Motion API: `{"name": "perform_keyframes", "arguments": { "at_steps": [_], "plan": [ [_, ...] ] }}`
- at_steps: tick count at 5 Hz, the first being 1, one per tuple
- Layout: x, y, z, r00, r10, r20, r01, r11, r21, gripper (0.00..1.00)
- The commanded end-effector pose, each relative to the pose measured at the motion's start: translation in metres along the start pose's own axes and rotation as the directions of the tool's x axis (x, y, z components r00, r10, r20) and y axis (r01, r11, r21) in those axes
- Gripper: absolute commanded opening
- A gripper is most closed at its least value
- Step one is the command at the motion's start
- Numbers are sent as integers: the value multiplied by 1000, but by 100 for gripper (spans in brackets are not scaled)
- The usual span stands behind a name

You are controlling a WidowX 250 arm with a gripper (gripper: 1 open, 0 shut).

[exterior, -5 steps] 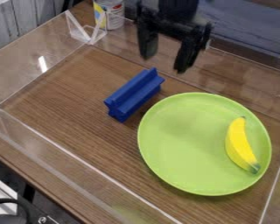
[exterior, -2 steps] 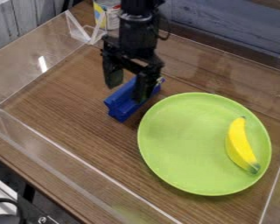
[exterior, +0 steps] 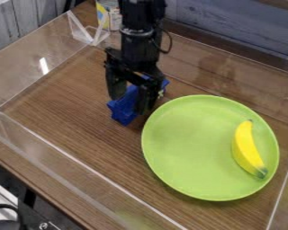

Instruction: Put the blue object in the green plate

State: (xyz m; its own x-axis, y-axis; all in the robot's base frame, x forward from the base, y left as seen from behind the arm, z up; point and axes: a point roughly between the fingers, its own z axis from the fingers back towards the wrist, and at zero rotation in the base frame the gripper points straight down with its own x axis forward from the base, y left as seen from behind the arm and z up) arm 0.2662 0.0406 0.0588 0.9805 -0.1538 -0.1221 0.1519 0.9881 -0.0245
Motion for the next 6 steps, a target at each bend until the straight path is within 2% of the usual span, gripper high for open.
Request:
{"name": "perform_keyframes", "arguments": {
  "at_steps": [1,4,6],
  "plan": [
    [10,-5,3,998,-34,50,33,999,14,100],
    [19,-9,-1,995,-47,88,45,999,24,100],
    [23,-8,-6,994,-44,96,42,999,28,100]
  ]
}}
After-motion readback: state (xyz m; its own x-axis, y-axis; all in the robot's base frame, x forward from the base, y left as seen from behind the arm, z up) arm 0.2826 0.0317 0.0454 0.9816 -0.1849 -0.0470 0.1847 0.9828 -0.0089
